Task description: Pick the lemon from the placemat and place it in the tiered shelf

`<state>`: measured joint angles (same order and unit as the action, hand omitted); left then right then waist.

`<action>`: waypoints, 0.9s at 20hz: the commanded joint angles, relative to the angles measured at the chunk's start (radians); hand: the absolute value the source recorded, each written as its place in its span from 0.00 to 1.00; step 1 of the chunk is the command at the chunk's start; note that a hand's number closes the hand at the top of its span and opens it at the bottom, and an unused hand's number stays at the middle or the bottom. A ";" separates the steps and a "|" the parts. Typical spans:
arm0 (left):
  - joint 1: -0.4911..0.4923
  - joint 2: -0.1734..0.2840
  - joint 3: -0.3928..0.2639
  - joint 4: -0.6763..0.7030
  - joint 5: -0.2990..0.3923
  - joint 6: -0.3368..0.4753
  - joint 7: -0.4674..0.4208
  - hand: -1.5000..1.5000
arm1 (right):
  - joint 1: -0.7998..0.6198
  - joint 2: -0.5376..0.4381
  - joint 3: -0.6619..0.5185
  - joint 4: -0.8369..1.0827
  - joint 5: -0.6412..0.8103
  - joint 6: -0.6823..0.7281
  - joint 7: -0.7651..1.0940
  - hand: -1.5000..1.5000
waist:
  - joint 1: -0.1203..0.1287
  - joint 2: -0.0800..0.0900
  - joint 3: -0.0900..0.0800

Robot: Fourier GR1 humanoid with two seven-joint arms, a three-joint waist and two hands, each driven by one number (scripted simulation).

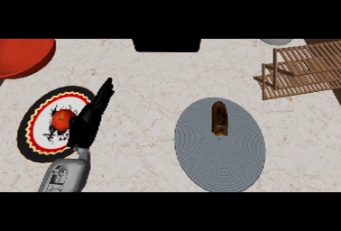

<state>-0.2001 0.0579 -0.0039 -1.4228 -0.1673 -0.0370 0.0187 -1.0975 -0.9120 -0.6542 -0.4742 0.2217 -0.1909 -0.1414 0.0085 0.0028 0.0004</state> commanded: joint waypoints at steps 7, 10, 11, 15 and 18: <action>0.002 0.031 0.032 -0.030 0.022 -0.016 0.018 0.50 | 0.097 -0.330 -0.110 0.145 -0.079 0.185 0.197 0.00 | -0.010 0.003 0.001; 0.031 0.011 -0.008 -0.085 -0.001 -0.005 0.050 0.50 | 0.181 -0.400 -0.112 0.204 -0.070 0.260 0.184 0.00 | 0.000 0.004 0.004; 0.051 0.016 0.006 -0.097 0.023 -0.019 0.041 0.50 | 0.190 -0.427 -0.110 0.188 -0.077 0.286 0.202 0.00 | -0.002 0.000 0.002; 0.066 0.006 0.003 -0.062 0.007 -0.001 0.013 0.50 | 0.349 -0.503 -0.148 0.258 -0.093 0.416 0.073 0.00 | -0.017 0.003 0.005; -0.010 0.015 0.023 -0.059 0.020 -0.004 0.058 0.50 | 0.421 -0.532 -0.177 0.304 -0.114 0.489 0.019 0.00 | -0.024 0.004 0.006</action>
<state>-0.1617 0.0645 0.0038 -1.4835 -0.1561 -0.0385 0.0417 -0.7737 -1.3931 -0.8055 -0.2210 0.1236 0.2016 -0.0587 -0.0076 0.0056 0.0050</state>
